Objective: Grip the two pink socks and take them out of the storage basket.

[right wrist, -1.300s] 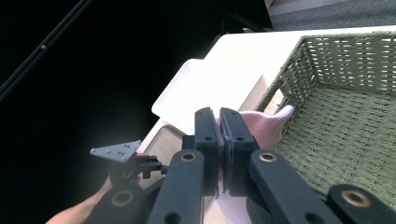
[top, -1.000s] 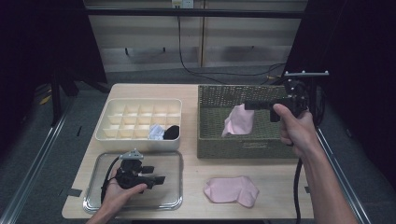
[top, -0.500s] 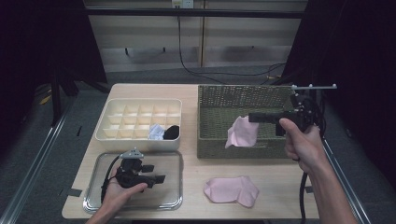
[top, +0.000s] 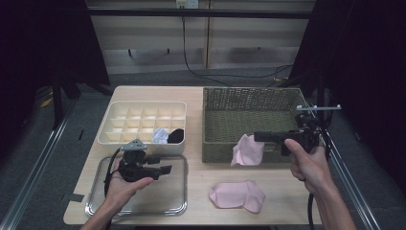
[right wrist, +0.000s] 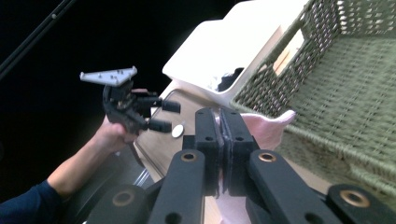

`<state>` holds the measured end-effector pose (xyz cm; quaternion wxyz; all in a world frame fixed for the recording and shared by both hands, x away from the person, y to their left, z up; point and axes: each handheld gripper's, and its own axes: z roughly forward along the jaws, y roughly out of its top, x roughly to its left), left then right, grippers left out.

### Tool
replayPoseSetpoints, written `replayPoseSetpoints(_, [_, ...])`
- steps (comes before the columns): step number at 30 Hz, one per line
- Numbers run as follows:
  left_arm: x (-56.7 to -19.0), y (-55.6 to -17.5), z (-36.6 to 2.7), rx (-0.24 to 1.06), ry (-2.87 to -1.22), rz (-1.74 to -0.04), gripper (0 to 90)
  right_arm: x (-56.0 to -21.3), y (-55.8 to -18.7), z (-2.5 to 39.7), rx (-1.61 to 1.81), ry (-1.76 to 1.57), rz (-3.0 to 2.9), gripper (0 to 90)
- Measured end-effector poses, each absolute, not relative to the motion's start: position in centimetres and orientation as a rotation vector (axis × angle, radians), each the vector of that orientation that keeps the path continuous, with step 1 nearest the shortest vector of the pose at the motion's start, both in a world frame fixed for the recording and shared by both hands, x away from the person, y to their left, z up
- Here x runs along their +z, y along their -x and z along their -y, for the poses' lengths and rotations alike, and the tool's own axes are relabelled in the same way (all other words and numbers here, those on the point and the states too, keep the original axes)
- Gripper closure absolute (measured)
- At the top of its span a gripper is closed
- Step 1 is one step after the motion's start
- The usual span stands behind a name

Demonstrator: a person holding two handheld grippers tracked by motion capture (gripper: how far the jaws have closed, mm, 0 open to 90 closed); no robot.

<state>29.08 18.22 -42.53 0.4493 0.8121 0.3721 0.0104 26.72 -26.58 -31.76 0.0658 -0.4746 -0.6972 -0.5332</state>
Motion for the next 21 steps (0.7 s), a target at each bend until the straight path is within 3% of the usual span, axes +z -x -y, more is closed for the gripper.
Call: replayPoseSetpoints(21, [-42.1, -28.0, -9.8, -0.083, -2.087, -0.737, 52.1, -38.3, -23.3, 29.2, -1.559, 1.536, 1.996, 86.8])
